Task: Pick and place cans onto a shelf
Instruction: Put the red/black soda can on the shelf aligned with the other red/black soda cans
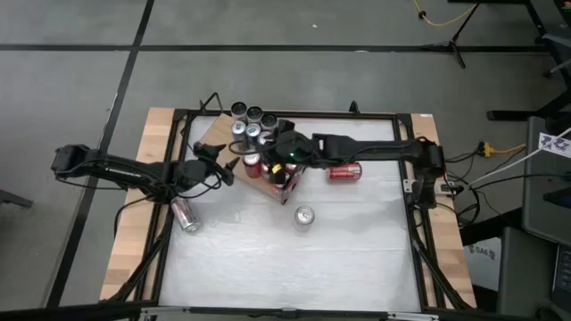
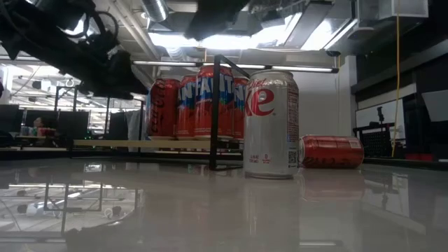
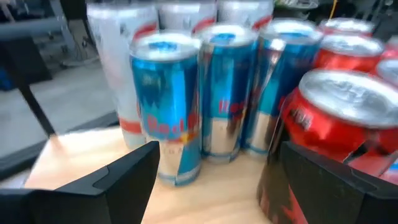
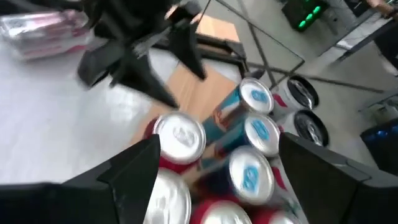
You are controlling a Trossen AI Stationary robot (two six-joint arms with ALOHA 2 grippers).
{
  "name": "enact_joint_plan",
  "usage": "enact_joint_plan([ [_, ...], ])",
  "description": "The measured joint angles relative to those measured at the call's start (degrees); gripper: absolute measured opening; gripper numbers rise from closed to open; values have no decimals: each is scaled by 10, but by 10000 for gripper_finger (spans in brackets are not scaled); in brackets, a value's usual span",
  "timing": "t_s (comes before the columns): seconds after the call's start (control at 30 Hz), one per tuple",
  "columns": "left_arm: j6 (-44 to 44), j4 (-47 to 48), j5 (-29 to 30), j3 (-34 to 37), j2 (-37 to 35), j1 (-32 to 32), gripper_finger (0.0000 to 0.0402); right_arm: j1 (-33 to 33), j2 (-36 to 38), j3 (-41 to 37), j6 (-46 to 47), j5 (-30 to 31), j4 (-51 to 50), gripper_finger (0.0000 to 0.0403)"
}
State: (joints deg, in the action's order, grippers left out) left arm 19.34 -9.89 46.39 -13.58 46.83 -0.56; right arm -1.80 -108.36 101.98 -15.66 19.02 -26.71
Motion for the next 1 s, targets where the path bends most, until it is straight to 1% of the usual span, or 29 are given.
enact_joint_plan([
  [0.2,-49,1,-12,-1,-56,4,330,7,51,56,60,7,-166,319],
  [0.47,-50,4,-89,-1,-124,21,330,7,138,69,147,-9,-360,319],
  [0.57,-50,4,-98,-1,-134,29,330,7,165,59,156,-49,-436,319],
  [0.63,-50,5,-99,-1,-135,34,330,6,189,27,164,-75,-454,319],
  [0.73,-50,4,-99,-1,-135,39,330,6,239,-59,185,-98,-442,319],
  [0.83,-50,4,-99,-1,-135,41,330,5,305,-174,201,-107,-400,319],
  [0.93,-50,4,-99,-1,-135,41,330,-16,376,-286,201,-127,-333,319],
  [1.0,-50,4,-99,-1,-135,41,330,-38,413,-349,193,-147,-306,319],
])
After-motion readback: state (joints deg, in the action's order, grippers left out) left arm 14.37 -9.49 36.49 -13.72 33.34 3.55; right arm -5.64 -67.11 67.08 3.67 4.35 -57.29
